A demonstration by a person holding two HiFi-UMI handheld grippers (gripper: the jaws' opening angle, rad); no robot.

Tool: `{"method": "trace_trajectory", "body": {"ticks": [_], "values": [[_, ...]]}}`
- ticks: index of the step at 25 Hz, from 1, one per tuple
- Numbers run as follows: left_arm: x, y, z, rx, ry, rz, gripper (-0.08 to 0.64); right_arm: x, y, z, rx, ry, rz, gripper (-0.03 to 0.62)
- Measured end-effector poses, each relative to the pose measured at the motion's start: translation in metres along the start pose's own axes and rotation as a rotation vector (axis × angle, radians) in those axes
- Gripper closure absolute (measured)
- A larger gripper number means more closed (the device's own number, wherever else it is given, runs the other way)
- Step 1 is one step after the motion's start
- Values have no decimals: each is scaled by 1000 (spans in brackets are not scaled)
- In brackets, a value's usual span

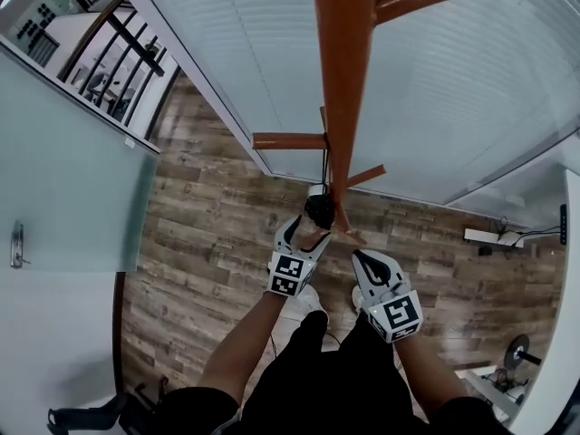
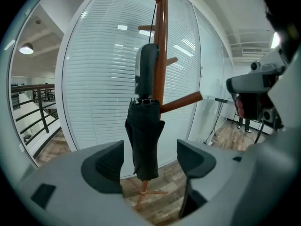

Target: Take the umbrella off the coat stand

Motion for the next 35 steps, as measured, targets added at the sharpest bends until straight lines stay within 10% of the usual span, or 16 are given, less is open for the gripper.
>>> {"method": "trace_trajectory", "body": {"ticks": [35], "values": [[-24,25,22,-86,-41,-95,313,4,-14,-18,-72,-77,-16,587]]}}
Point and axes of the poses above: the fingertips, and each gripper's own axes: x backward along the fingers, z to its left, y out of its top, the point moved 10 cm from there along x, backward along the fingers, and after that the axes turned 9 degrees about -x, right-handed, at the moved point
